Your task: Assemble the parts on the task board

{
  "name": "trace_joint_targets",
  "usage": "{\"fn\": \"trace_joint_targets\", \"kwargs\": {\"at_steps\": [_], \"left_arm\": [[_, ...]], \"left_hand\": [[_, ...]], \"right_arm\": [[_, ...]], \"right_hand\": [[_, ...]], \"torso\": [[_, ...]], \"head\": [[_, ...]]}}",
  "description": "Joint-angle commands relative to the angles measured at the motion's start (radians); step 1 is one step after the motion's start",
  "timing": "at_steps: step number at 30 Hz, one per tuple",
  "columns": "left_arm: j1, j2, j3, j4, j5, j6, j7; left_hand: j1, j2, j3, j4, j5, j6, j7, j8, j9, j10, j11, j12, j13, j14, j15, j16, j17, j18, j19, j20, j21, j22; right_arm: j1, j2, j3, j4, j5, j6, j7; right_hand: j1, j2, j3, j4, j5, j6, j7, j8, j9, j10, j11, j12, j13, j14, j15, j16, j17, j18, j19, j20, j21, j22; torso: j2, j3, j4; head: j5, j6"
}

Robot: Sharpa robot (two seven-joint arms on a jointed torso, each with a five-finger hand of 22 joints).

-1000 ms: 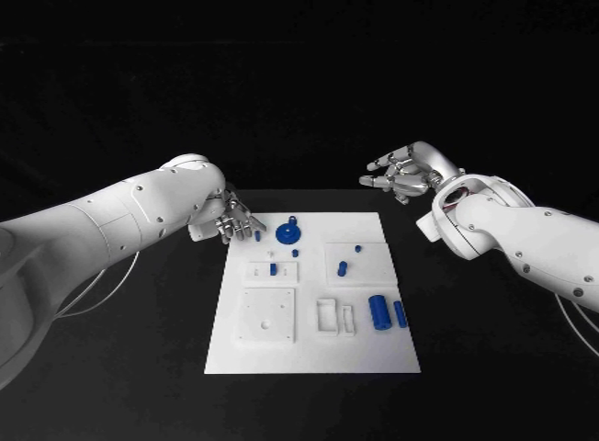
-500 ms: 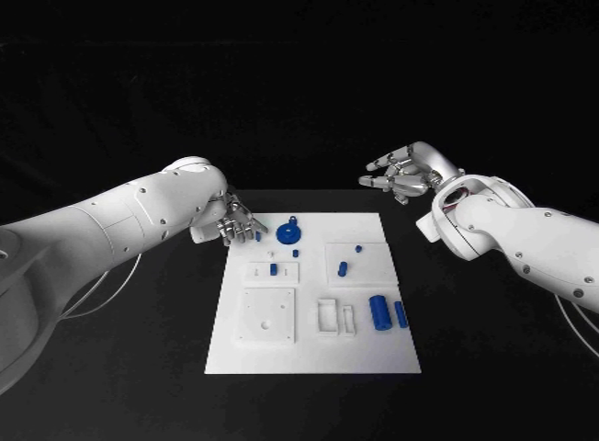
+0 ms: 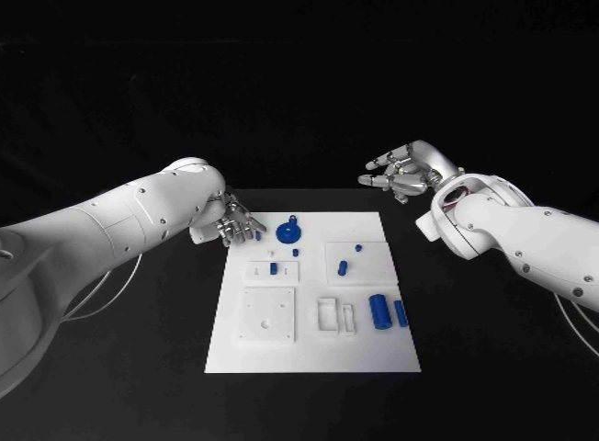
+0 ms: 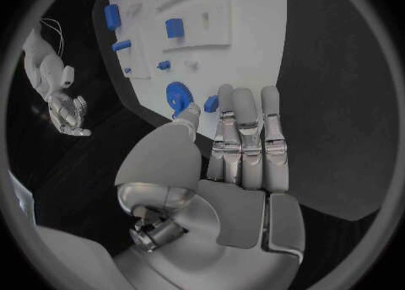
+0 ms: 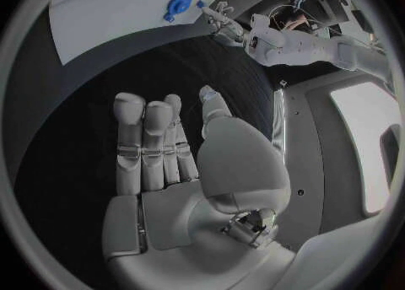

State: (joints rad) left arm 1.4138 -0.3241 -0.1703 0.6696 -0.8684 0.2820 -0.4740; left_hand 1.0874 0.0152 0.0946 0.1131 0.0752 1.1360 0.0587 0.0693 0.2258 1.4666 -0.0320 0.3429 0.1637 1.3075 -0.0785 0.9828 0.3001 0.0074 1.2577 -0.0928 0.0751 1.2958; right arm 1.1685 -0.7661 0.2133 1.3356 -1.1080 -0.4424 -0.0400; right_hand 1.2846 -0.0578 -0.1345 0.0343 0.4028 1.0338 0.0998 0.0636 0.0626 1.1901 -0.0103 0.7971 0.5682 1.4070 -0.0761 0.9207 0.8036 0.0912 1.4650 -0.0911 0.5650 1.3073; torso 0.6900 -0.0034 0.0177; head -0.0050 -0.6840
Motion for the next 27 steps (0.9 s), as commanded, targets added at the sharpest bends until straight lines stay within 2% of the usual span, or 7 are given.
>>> {"fn": "trace_joint_targets", "kwargs": {"at_steps": [1, 11, 18, 20, 27], "left_arm": [[-0.004, 0.005, 0.000, -0.007, 0.019, -0.009, 0.017], [-0.009, 0.008, 0.000, -0.014, 0.029, -0.009, 0.023], [-0.009, 0.008, 0.000, -0.016, 0.031, -0.009, 0.025], [-0.009, 0.009, 0.000, -0.016, 0.032, -0.009, 0.026], [-0.009, 0.010, 0.000, -0.016, 0.035, -0.008, 0.029]], "left_hand": [[0.002, 0.011, -0.004, 0.002, -0.001, -0.003, -0.002, 0.000, -0.002, 0.042, 0.004, 0.000, 0.001, -0.004, -0.001, 0.002, 0.001, -0.007, 0.000, 0.000, -0.003, 0.002], [0.007, 0.013, -0.006, 0.002, 0.000, -0.003, -0.002, 0.000, -0.003, 0.042, 0.005, -0.001, 0.000, -0.006, 0.000, 0.002, 0.001, -0.007, -0.001, 0.001, -0.004, 0.003], [0.034, 0.029, 0.002, -0.017, 0.002, 0.000, -0.003, 0.000, -0.004, 0.042, 0.004, -0.001, 0.000, -0.006, -0.001, 0.003, 0.002, -0.007, -0.001, 0.000, -0.004, 0.004], [0.052, 0.043, 0.008, -0.028, 0.004, 0.002, -0.004, 0.000, -0.004, 0.042, 0.003, -0.001, -0.001, -0.006, -0.001, 0.003, 0.002, -0.007, -0.002, 0.000, -0.004, 0.004], [0.107, 0.061, 0.025, -0.063, 0.017, 0.002, -0.006, 0.000, -0.006, 0.042, 0.003, -0.004, -0.003, -0.007, -0.002, 0.002, 0.001, -0.007, -0.002, -0.001, -0.004, 0.006]], "right_arm": [[0.000, 0.000, 0.001, 0.002, -0.008, -0.002, 0.008], [0.000, 0.001, 0.001, 0.001, -0.008, -0.001, 0.008], [0.000, 0.001, 0.001, 0.000, -0.008, -0.001, 0.007], [0.000, 0.002, 0.001, 0.000, -0.008, 0.000, 0.007], [0.000, 0.002, 0.001, 0.000, -0.008, 0.003, 0.005]], "right_hand": [[-0.001, 0.009, -0.002, -0.006, 0.001, -0.005, 0.002, -0.001, 0.000, 0.007, 0.001, 0.004, -0.002, 0.003, -0.003, 0.004, -0.001, 0.008, 0.048, -0.006, 0.003, 0.062], [-0.001, 0.009, -0.002, -0.006, 0.001, -0.005, 0.002, -0.001, 0.000, 0.007, 0.001, 0.004, -0.002, 0.003, -0.003, 0.004, -0.001, 0.008, 0.048, -0.006, 0.003, 0.062], [-0.001, 0.009, -0.001, -0.008, 0.003, -0.005, 0.002, -0.001, 0.000, 0.007, 0.001, 0.004, -0.002, 0.002, -0.003, 0.003, -0.001, 0.008, 0.048, -0.007, 0.004, 0.062], [-0.001, 0.009, -0.001, -0.008, 0.003, -0.005, 0.002, -0.001, 0.000, 0.007, 0.001, 0.004, -0.002, 0.002, -0.003, 0.003, -0.001, 0.008, 0.048, -0.007, 0.004, 0.062], [-0.001, 0.009, -0.001, -0.008, 0.014, -0.005, 0.003, -0.001, 0.000, 0.006, 0.001, 0.003, -0.002, 0.002, -0.003, 0.003, -0.001, 0.008, 0.048, -0.007, 0.003, 0.062]], "torso": [[0.000, 0.0000, -0.0017], [0.000, -0.0001, -0.0004], [0.000, -0.0003, 0.0001], [0.000, -0.0004, 0.0001], [0.001, -0.0005, 0.0012]], "head": [[-0.001, 0.002], [-0.004, 0.003], [-0.006, 0.004], [-0.006, 0.004], [-0.005, 0.005]]}}
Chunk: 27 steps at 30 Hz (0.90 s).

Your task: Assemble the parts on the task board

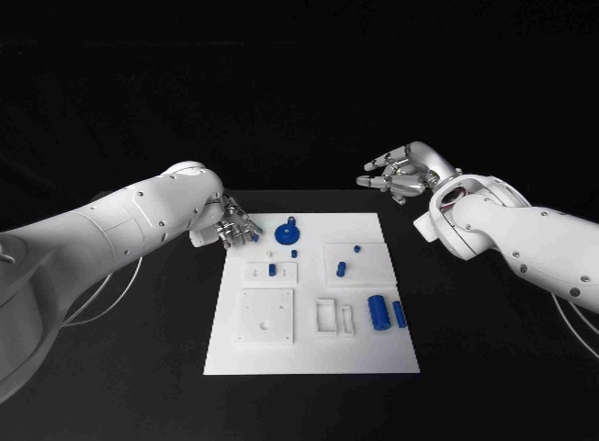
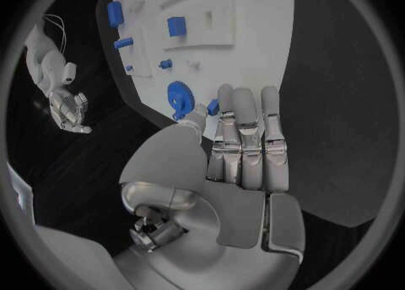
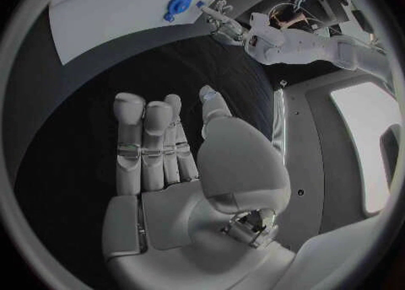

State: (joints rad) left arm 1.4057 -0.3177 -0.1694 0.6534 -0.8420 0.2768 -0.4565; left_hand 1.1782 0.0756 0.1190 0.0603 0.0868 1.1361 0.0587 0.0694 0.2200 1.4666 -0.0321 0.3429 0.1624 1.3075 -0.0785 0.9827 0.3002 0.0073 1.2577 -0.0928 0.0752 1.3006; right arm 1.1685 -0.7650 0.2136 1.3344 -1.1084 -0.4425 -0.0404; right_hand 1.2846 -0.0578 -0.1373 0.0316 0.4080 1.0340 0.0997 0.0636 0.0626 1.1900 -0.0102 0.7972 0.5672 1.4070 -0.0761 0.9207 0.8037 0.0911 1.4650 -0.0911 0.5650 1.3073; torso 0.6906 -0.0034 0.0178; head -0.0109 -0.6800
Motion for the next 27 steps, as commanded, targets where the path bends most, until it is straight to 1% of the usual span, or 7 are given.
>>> {"fn": "trace_joint_targets", "kwargs": {"at_steps": [1, 5, 10, 11, 12, 18, 27], "left_arm": [[-0.001, 0.004, -0.001, 0.000, 0.009, -0.003, 0.012], [-0.001, 0.005, -0.001, 0.001, 0.009, -0.001, 0.013], [-0.002, 0.005, -0.001, 0.002, 0.009, -0.003, 0.017], [-0.002, 0.005, -0.001, 0.003, 0.009, -0.006, 0.017], [-0.002, 0.005, -0.001, 0.003, 0.009, -0.007, 0.018], [-0.002, 0.002, -0.001, 0.007, 0.009, -0.022, 0.021], [-0.001, -0.007, 0.000, 0.020, 0.006, -0.054, 0.023]], "left_hand": [[0.027, 0.001, 0.004, -0.018, 0.012, 0.002, -0.006, 0.000, 0.000, 0.042, 0.002, -0.005, -0.002, -0.007, -0.002, 0.002, 0.001, -0.007, -0.003, -0.001, -0.004, 0.002], [0.058, 0.010, 0.014, -0.043, 0.047, 0.010, -0.010, 0.004, 0.005, 0.043, 0.000, -0.007, -0.004, -0.006, -0.004, 0.002, 0.001, -0.007, -0.003, -0.002, -0.003, 0.005], [0.084, 0.026, 0.026, -0.066, 0.068, 0.025, -0.016, 0.008, 0.019, 0.044, -0.001, 0.000, -0.004, -0.002, -0.007, 0.005, 0.003, -0.007, -0.001, -0.005, -0.001, 0.011], [0.091, 0.030, 0.030, -0.073, 0.078, 0.031, -0.018, 0.009, 0.024, 0.046, -0.002, 0.005, -0.003, 0.001, -0.009, 0.008, 0.004, -0.007, 0.001, -0.006, 0.000, 0.014], [0.103, 0.034, 0.039, -0.084, 0.116, 0.035, -0.018, 0.010, 0.029, 0.046, 0.000, 0.012, -0.001, 0.007, -0.011, 0.014, 0.007, -0.007, 0.006, -0.009, 0.003, 0.018], [0.108, 0.036, 0.058, -0.110, 0.138, 0.053, -0.024, 0.020, 0.078, 0.046, -0.005, 0.022, -0.005, 0.005, -0.014, 0.025, 0.014, -0.007, 0.006, -0.013, 0.008, 0.028], [0.092, 0.022, 0.108, -0.154, 0.224, 0.078, -0.030, 0.017, 0.157, 0.047, -0.011, 0.052, -0.008, 0.016, -0.021, 0.038, 0.026, -0.007, 0.005, -0.021, 0.038, 0.030]], "right_arm": [[0.000, 0.001, 0.001, 0.001, -0.008, 0.004, 0.005], [0.000, 0.001, 0.001, 0.001, -0.008, 0.006, 0.004], [0.000, 0.000, 0.001, 0.002, -0.008, 0.007, 0.003], [0.000, 0.000, 0.001, 0.002, -0.008, 0.007, 0.003], [0.000, 0.000, 0.001, 0.002, -0.008, 0.007, 0.003], [0.000, -0.001, 0.001, 0.003, -0.008, 0.007, 0.002], [0.000, -0.003, 0.001, 0.001, -0.007, 0.006, 0.003]], "right_hand": [[0.000, 0.010, 0.003, -0.005, 0.012, -0.005, 0.003, -0.001, 0.000, 0.006, 0.001, 0.003, -0.001, 0.002, -0.003, 0.003, -0.001, 0.008, 0.048, -0.007, 0.002, 0.062], [0.001, 0.009, 0.004, -0.006, 0.026, -0.005, 0.003, -0.001, 0.000, 0.006, 0.000, 0.003, -0.001, 0.002, -0.003, 0.003, -0.001, 0.008, 0.048, -0.007, 0.002, 0.062], [0.001, 0.008, 0.005, -0.005, 0.034, -0.005, 0.003, -0.001, 0.000, 0.006, 0.000, 0.002, -0.002, 0.002, -0.003, 0.003, -0.001, 0.008, 0.048, -0.007, 0.002, 0.062], [0.001, 0.008, 0.005, -0.005, 0.037, -0.005, 0.003, -0.001, 0.000, 0.006, 0.000, 0.002, -0.002, 0.002, -0.003, 0.003, -0.001, 0.008, 0.048, -0.007, 0.002, 0.062], [0.001, 0.008, 0.005, -0.005, 0.039, -0.005, 0.003, -0.001, 0.000, 0.006, 0.000, 0.002, -0.002, 0.002, -0.003, 0.003, -0.001, 0.008, 0.048, -0.007, 0.002, 0.062], [0.000, 0.007, 0.005, -0.004, 0.045, -0.006, 0.003, -0.001, 0.000, 0.006, 0.000, 0.001, -0.002, 0.002, -0.003, 0.003, -0.001, 0.008, 0.047, -0.007, 0.000, 0.062], [0.000, 0.008, 0.005, -0.003, 0.047, -0.006, 0.003, -0.001, 0.000, 0.006, 0.000, 0.001, -0.002, 0.002, -0.003, 0.003, -0.001, 0.008, 0.047, -0.007, 0.000, 0.062]], "torso": [[0.000, -0.0005, 0.0017], [0.000, -0.0008, 0.0010], [0.001, 0.0001, 0.0003], [0.001, 0.0005, 0.0007], [0.001, 0.0006, 0.0008], [0.000, 0.0000, 0.0004], [-0.001, 0.0005, 0.0005]], "head": [[0.001, 0.000], [0.003, 0.000], [0.009, 0.004], [0.010, 0.004], [0.010, 0.004], [0.010, 0.004], [0.010, 0.004]]}}
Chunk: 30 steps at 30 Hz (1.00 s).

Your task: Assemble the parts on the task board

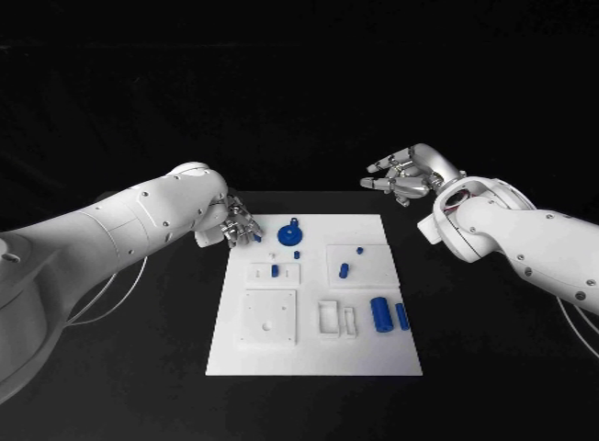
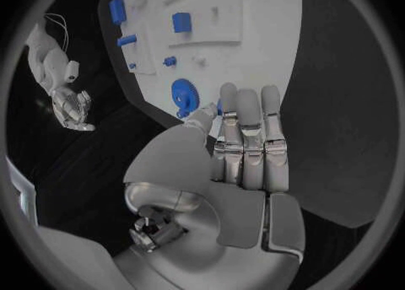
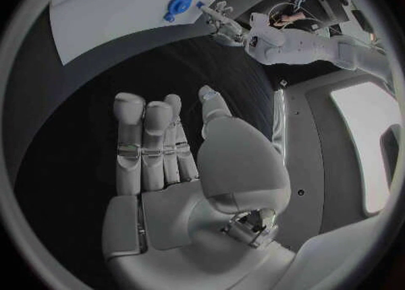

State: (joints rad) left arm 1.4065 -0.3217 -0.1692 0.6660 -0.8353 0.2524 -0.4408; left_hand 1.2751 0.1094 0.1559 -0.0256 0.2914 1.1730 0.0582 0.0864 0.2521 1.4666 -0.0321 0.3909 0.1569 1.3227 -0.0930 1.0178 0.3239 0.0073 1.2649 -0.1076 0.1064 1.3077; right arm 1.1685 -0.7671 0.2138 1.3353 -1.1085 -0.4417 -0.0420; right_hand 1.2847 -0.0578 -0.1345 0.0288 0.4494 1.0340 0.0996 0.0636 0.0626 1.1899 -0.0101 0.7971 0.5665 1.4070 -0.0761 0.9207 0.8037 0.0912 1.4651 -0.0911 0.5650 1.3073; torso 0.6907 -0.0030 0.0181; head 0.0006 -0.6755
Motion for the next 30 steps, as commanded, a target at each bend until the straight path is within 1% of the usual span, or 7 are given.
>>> {"fn": "trace_joint_targets", "kwargs": {"at_steps": [1, 6, 10, 14, 19, 25, 30], "left_arm": [[-0.002, -0.005, -0.001, 0.011, -0.001, -0.036, 0.007], [0.000, -0.028, 0.000, 0.048, 0.020, -0.078, -0.004], [0.008, -0.062, 0.001, 0.107, 0.051, -0.121, -0.024], [0.021, -0.108, 0.001, 0.190, 0.068, -0.163, -0.044], [0.041, -0.187, 0.001, 0.335, 0.079, -0.215, -0.068], [0.052, -0.263, 0.000, 0.479, 0.096, -0.232, -0.086], [0.054, -0.309, -0.006, 0.566, 0.107, -0.231, -0.101]], "left_hand": [[-0.006, -0.014, 0.073, -0.070, 0.028, 0.044, -0.031, 0.001, 0.128, 0.048, -0.012, 0.005, -0.002, 0.001, -0.007, 0.004, 0.003, -0.007, -0.002, -0.007, 0.008, 0.023], [-0.019, -0.023, 0.084, -0.080, 0.053, 0.059, -0.035, -0.003, 0.145, 0.048, -0.015, 0.018, -0.003, 0.008, -0.010, 0.008, 0.009, -0.007, -0.004, -0.010, 0.022, 0.022], [-0.031, -0.040, 0.100, -0.097, 0.111, 0.085, -0.041, -0.009, 0.149, 0.049, -0.022, 0.040, -0.001, 0.022, -0.013, 0.013, 0.016, -0.007, -0.004, -0.014, 0.035, 0.023], [-0.047, -0.049, 0.111, -0.109, 0.140, 0.104, -0.046, -0.013, 0.149, 0.050, -0.026, 0.057, -0.002, 0.031, -0.016, 0.015, 0.023, -0.007, -0.006, -0.017, 0.049, 0.022], [-0.063, -0.061, 0.121, -0.123, 0.181, 0.124, -0.050, -0.014, 0.147, 0.050, -0.028, 0.079, 0.001, 0.042, -0.020, 0.015, 0.029, -0.007, -0.004, -0.021, 0.065, 0.023], [-0.072, -0.067, 0.126, -0.131, 0.192, 0.133, -0.052, -0.016, 0.143, 0.051, -0.027, 0.090, 0.000, 0.047, -0.021, 0.014, 0.034, -0.007, -0.007, -0.022, 0.077, 0.022], [-0.079, -0.067, 0.129, -0.138, 0.195, 0.140, -0.052, -0.017, 0.124, 0.051, -0.027, 0.095, -0.002, 0.046, -0.020, 0.015, 0.041, -0.007, -0.012, -0.021, 0.086, 0.022]], "right_arm": [[0.000, -0.001, 0.001, 0.000, -0.007, 0.005, 0.005], [0.000, -0.003, 0.001, -0.001, -0.006, 0.005, 0.004], [0.000, -0.004, 0.001, -0.001, -0.005, 0.005, 0.004], [0.000, -0.006, 0.001, -0.003, -0.003, 0.005, 0.004], [0.000, -0.008, 0.001, -0.009, 0.000, 0.005, 0.005], [-0.002, -0.007, 0.001, -0.014, 0.002, 0.008, 0.005], [-0.006, -0.008, 0.001, -0.016, 0.002, 0.012, 0.003]], "right_hand": [[0.000, 0.008, 0.003, 0.000, 0.005, -0.006, 0.003, -0.001, 0.000, 0.006, 0.000, 0.001, -0.001, 0.002, -0.003, 0.003, -0.001, 0.007, 0.047, -0.007, 0.000, 0.062], [-0.001, 0.006, 0.003, 0.002, 0.008, -0.006, 0.003, -0.001, 0.000, 0.007, 0.000, 0.001, -0.001, 0.002, -0.003, 0.003, -0.001, 0.007, 0.048, -0.007, 0.000, 0.062], [-0.001, 0.006, 0.003, 0.002, 0.008, -0.006, 0.003, -0.001, 0.000, 0.007, 0.000, 0.001, -0.001, 0.002, -0.003, 0.003, -0.001, 0.007, 0.048, -0.007, 0.000, 0.062], [-0.001, 0.006, 0.003, 0.004, 0.010, -0.006, 0.003, -0.001, 0.000, 0.007, 0.000, 0.001, -0.002, 0.002, -0.004, 0.002, -0.001, 0.007, 0.048, -0.007, 0.000, 0.062], [-0.001, 0.006, 0.003, 0.004, 0.010, -0.006, 0.003, -0.001, 0.000, 0.007, 0.000, 0.001, -0.002, 0.002, -0.004, 0.002, -0.001, 0.007, 0.048, -0.007, 0.000, 0.062], [0.000, 0.006, 0.003, 0.006, 0.012, -0.005, 0.003, -0.001, 0.000, 0.007, 0.000, 0.001, -0.002, 0.002, -0.004, 0.002, -0.001, 0.007, 0.048, -0.007, 0.000, 0.062], [-0.002, 0.006, 0.003, 0.008, 0.015, -0.007, 0.003, -0.001, 0.000, 0.006, 0.000, 0.000, -0.002, 0.001, -0.003, 0.002, -0.001, 0.007, 0.047, -0.007, -0.002, 0.061]], "torso": [[-0.001, -0.0002, 0.0002], [-0.003, -0.0005, 0.0023], [-0.004, 0.0005, 0.0033], [-0.006, 0.0000, 0.0064], [-0.012, 0.0004, 0.0105], [-0.018, -0.0002, 0.0146], [-0.022, -0.0009, 0.0167]], "head": [[-0.002, 0.000], [-0.001, -0.001], [-0.002, -0.001], [0.000, -0.003], [0.006, -0.005], [0.009, -0.011], [0.007, -0.016]]}}
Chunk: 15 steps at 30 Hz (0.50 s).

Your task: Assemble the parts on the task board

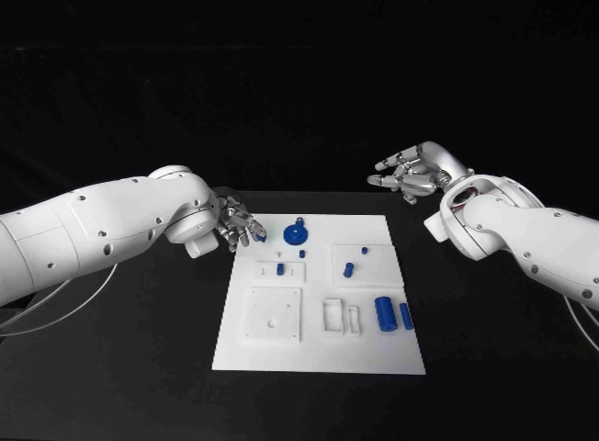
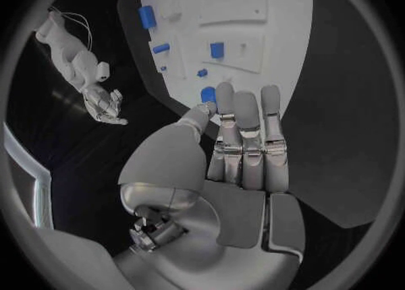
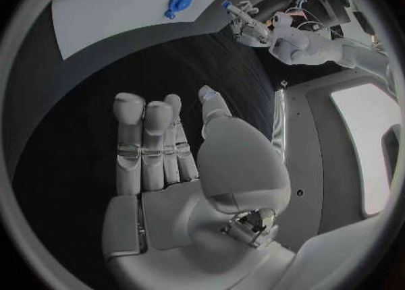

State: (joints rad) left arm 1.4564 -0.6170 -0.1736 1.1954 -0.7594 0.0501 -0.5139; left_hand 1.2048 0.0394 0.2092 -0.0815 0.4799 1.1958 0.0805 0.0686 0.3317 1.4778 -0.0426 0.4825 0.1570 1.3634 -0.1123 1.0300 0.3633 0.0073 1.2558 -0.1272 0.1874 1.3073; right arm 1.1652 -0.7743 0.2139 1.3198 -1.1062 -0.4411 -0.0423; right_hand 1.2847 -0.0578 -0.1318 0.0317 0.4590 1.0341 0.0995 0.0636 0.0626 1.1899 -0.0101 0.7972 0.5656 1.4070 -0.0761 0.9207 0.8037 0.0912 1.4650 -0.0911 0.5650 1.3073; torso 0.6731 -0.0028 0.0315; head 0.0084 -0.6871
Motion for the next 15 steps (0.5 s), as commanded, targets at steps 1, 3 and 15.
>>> {"fn": "trace_joint_targets", "kwargs": {"at_steps": [1, 3, 15], "left_arm": [[0.004, -0.022, -0.005, 0.052, 0.030, -0.031, -0.030], [0.004, -0.035, -0.014, 0.076, 0.025, -0.040, -0.032], [-0.008, -0.071, -0.064, 0.161, -0.036, -0.089, -0.035]], "left_hand": [[-0.009, 0.003, 0.075, -0.082, 0.006, 0.117, -0.074, 0.001, 0.044, 0.040, -0.016, 0.003, -0.002, 0.005, -0.001, 0.003, 0.001, -0.007, -0.003, -0.002, 0.005, 0.022], [-0.010, 0.003, 0.075, -0.082, 0.006, 0.117, -0.074, 0.001, 0.044, 0.040, -0.016, 0.004, -0.002, 0.005, -0.001, 0.003, 0.002, -0.007, -0.003, -0.002, 0.005, 0.022], [-0.017, -0.004, 0.075, -0.084, 0.017, 0.128, -0.077, 0.002, 0.036, 0.040, -0.019, 0.018, 0.001, 0.010, -0.002, 0.009, 0.008, -0.007, -0.002, -0.003, 0.012, 0.022]], "right_arm": [[-0.003, -0.002, 0.001, 0.000, 0.000, 0.011, 0.003], [-0.004, -0.002, 0.001, -0.001, 0.000, 0.011, 0.003], [-0.008, -0.011, 0.001, 0.005, 0.002, 0.010, 0.001]], "right_hand": [[-0.002, 0.006, 0.000, 0.005, 0.005, -0.007, 0.003, -0.001, 0.000, 0.006, 0.000, 0.000, -0.001, 0.001, -0.003, 0.002, -0.001, 0.007, 0.047, -0.007, -0.002, 0.061], [-0.002, 0.006, 0.000, 0.005, 0.005, -0.007, 0.003, -0.001, 0.000, 0.006, 0.000, 0.000, -0.001, 0.001, -0.003, 0.002, -0.001, 0.007, 0.047, -0.007, -0.002, 0.061], [-0.002, 0.004, 0.000, 0.009, 0.014, -0.009, 0.003, -0.002, 0.000, 0.006, 0.000, 0.000, -0.001, 0.001, -0.003, 0.002, -0.001, 0.007, 0.048, -0.007, -0.003, 0.061]], "torso": [[-0.006, -0.0012, 0.0041], [-0.006, -0.0014, 0.0054], [-0.014, -0.0009, 0.0152]], "head": [[0.000, -0.005], [0.000, -0.006], [-0.004, -0.017]]}}
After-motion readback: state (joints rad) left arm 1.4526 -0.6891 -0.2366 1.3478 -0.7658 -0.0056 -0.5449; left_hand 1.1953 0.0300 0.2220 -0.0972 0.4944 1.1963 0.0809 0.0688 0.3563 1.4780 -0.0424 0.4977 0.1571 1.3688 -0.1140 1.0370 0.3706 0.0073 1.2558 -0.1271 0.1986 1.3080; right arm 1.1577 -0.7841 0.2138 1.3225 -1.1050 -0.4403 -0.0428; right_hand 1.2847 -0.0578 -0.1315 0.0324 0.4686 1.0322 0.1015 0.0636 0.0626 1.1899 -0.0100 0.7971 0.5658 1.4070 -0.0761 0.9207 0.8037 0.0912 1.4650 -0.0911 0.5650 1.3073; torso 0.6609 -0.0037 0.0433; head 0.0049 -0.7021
